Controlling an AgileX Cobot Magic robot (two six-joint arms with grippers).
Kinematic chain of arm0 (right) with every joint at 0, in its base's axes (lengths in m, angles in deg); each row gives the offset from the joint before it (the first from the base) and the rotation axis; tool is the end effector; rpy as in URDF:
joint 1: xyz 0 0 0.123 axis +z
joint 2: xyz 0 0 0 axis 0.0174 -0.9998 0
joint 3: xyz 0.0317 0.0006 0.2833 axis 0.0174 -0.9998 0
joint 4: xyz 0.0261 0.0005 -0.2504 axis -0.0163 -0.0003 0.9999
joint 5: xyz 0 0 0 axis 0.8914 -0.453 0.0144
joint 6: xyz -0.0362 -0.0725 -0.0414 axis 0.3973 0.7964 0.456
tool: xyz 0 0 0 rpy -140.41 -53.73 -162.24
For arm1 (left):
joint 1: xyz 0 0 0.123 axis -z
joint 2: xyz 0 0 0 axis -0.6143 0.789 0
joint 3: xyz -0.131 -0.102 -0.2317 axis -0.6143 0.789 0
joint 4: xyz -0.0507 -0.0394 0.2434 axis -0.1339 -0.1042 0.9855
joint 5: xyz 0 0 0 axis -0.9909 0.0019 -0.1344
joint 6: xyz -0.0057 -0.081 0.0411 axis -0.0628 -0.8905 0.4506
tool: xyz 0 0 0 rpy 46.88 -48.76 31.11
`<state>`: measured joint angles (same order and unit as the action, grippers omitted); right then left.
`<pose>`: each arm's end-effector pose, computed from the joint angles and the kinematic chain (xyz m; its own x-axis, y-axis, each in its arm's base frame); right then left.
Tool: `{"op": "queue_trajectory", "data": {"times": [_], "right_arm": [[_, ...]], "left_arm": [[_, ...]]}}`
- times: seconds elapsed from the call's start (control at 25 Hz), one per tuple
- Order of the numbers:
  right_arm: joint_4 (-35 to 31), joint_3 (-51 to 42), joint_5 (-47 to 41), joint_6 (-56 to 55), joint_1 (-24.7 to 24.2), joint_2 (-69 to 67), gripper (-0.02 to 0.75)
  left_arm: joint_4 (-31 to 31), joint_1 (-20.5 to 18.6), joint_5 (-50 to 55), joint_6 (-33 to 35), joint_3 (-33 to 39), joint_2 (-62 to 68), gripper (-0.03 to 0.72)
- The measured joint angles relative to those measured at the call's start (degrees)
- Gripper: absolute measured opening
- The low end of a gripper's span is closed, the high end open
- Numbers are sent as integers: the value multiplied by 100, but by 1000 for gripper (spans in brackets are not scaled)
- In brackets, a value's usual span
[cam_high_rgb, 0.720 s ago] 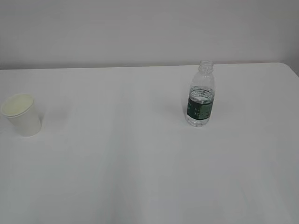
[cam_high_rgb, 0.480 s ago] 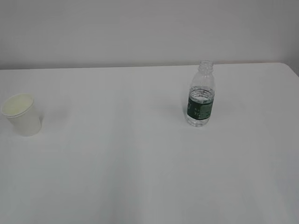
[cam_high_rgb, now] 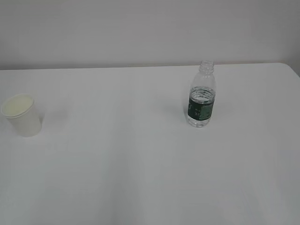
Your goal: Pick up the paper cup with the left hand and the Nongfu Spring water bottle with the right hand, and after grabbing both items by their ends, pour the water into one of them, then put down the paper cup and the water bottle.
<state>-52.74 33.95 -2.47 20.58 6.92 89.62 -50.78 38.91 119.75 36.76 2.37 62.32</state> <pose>-0.0098 -0.0148 0.2704 -0.5099 -0.0762 -0.8568 -0.0133 0.9967 -0.0807 -0.0092 0.0025 0.2821 -0.4635 -0.0578 -0.8842 -0.0353 0.9983 -0.0467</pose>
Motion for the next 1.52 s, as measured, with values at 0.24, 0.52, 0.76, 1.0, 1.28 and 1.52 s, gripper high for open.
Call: {"op": "queue_trajectory", "data": {"times": [0.24, 0.52, 0.76, 1.0, 1.28, 1.52], "right_arm": [[0, 0, 0, 0, 0, 0, 582], [0, 0, 0, 0, 0, 0, 582], [0, 0, 0, 0, 0, 0, 582], [0, 0, 0, 0, 0, 0, 582], [0, 0, 0, 0, 0, 0, 581], [10, 74, 208, 0, 0, 0, 579]], "left_arm": [[0, 0, 0, 0, 0, 0, 583], [0, 0, 0, 0, 0, 0, 583], [0, 0, 0, 0, 0, 0, 583], [0, 0, 0, 0, 0, 0, 583], [11, 0, 0, 0, 0, 0, 583], [44, 0, -65, 0, -33, 0, 583]]}}
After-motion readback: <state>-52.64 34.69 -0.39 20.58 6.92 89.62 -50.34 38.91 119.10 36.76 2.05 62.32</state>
